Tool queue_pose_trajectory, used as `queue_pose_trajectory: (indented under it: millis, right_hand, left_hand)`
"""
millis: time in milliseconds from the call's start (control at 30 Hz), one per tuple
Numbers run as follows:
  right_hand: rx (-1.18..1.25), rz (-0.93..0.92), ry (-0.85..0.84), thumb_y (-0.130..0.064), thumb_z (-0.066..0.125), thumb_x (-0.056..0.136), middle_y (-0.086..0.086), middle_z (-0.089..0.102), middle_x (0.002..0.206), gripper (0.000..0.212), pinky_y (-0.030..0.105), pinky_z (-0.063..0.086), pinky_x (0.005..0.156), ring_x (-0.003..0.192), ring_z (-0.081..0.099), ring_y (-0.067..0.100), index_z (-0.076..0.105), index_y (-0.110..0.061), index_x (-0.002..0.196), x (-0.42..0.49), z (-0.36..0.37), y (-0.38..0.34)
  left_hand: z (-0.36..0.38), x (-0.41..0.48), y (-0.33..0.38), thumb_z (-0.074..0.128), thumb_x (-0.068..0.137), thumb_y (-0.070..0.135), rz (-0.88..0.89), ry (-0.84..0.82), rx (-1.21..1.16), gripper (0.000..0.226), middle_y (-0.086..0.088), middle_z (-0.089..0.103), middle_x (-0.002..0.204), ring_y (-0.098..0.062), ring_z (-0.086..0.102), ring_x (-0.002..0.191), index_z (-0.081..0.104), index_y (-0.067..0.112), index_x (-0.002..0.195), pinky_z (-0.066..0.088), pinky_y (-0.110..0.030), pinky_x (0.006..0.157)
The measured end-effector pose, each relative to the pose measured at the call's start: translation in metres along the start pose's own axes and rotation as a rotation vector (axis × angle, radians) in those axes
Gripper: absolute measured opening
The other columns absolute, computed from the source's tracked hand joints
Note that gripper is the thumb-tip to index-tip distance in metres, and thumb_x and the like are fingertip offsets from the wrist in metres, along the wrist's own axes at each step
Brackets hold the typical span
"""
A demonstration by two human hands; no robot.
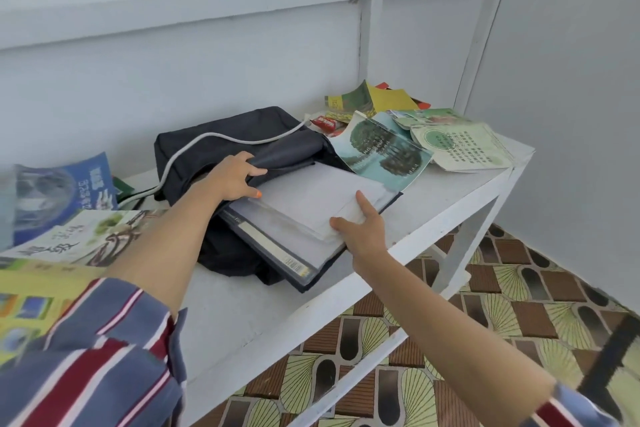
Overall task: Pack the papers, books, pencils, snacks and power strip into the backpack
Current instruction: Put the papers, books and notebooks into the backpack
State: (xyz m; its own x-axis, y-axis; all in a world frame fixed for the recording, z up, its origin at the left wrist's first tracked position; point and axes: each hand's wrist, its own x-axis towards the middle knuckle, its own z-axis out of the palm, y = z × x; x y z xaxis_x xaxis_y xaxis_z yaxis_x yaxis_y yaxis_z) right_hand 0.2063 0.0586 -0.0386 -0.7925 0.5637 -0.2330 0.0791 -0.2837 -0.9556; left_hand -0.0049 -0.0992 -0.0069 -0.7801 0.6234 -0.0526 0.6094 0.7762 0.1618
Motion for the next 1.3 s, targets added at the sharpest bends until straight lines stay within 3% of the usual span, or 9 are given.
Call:
queue_pose_trajectory:
  millis: [100,200,433,533,633,967,1133,1200,1300]
  right_hand:
    - [-0.182,-0.051,-0.069,-0.01,0.059,0.088,-0.002,0.031,0.149,0.067,0.031,0.033,0.107,0.134,0.034,0.019,0.029,-0.023,0.146,0.001,-0.001,-0.005]
    - [-0.402,-0.055,-0.118,-0.025,0.057,0.089,-0.004,0.032,0.15,0.063,0.038,0.032,0.111,0.135,0.033,0.019,0.029,-0.025,0.145,0.006,-0.01,-0.013]
    - [-0.645,-0.145,-0.145,-0.023,0.052,0.089,0.005,0.037,0.146,0.062,0.039,0.039,0.105,0.13,0.04,0.024,0.029,-0.016,0.145,0.015,-0.009,-0.036]
    - [-0.509,-0.067,-0.174,-0.013,0.056,0.087,0.005,0.041,0.137,0.064,0.029,0.056,0.068,0.11,0.05,0.023,0.03,-0.012,0.145,0.021,-0.006,-0.044]
    - [-0.271,0.026,-0.214,-0.001,0.059,0.086,0.007,0.042,0.128,0.067,0.016,0.048,0.043,0.095,0.049,0.02,0.029,-0.012,0.145,0.027,-0.001,-0.043]
    - [-0.114,0.158,-0.185,0.004,0.062,0.084,0.006,0.043,0.134,0.071,0.03,0.055,0.062,0.097,0.055,0.021,0.032,-0.021,0.144,0.032,0.029,-0.012]
    - [-0.253,0.152,-0.164,-0.001,0.062,0.085,0.005,0.037,0.138,0.071,0.029,0.054,0.057,0.111,0.05,0.026,0.03,-0.024,0.145,0.036,0.039,-0.007]
    - [-0.352,0.134,-0.181,-0.006,0.062,0.086,0.005,0.037,0.139,0.072,0.026,0.055,0.053,0.101,0.057,0.025,0.026,-0.025,0.146,0.037,0.044,-0.006]
    - [-0.494,0.132,-0.276,-0.018,0.061,0.088,0.01,0.046,0.133,0.075,0.019,0.044,0.037,0.053,0.059,0.015,0.017,-0.025,0.148,0.04,0.043,-0.012]
  left_hand:
    - [-0.001,0.0,-0.001,0.073,0.079,0.028,-0.015,0.0,-0.035,0.059,-0.009,0.029,0.147,-0.028,0.032,0.131,0.051,0.02,0.133,0.031,-0.036,0.107]
    - [-0.002,0.0,-0.002,0.073,0.079,0.028,-0.028,-0.001,-0.065,0.059,-0.007,0.03,0.147,-0.027,0.033,0.131,0.052,0.02,0.133,0.031,-0.036,0.107]
    - [-0.004,0.002,-0.002,0.073,0.079,0.03,-0.044,-0.012,-0.057,0.061,-0.006,0.029,0.147,-0.026,0.033,0.131,0.05,0.02,0.134,0.031,-0.034,0.107]
    - [-0.005,0.003,-0.002,0.073,0.079,0.031,-0.045,-0.014,-0.051,0.061,-0.006,0.027,0.148,-0.026,0.032,0.132,0.05,0.021,0.134,0.03,-0.035,0.107]
    - [-0.007,0.004,-0.003,0.073,0.079,0.032,-0.042,-0.019,-0.05,0.061,-0.006,0.028,0.148,-0.026,0.033,0.132,0.05,0.021,0.134,0.031,-0.035,0.106]
    - [-0.011,0.005,-0.005,0.073,0.079,0.033,-0.027,-0.007,-0.051,0.063,-0.006,0.028,0.147,-0.024,0.035,0.13,0.049,0.019,0.135,0.031,-0.032,0.105]
    - [-0.009,0.004,-0.002,0.072,0.079,0.034,-0.011,0.005,-0.014,0.063,-0.006,0.028,0.148,-0.025,0.034,0.131,0.049,0.019,0.135,0.03,-0.031,0.103]
    - [-0.008,0.004,-0.002,0.073,0.078,0.033,-0.009,0.016,-0.01,0.063,-0.006,0.029,0.147,-0.026,0.035,0.131,0.049,0.019,0.135,0.031,-0.031,0.103]
    - [-0.008,0.003,-0.002,0.073,0.078,0.03,-0.008,0.035,-0.004,0.06,-0.005,0.031,0.146,-0.025,0.036,0.129,0.051,0.019,0.133,0.032,-0.032,0.101]
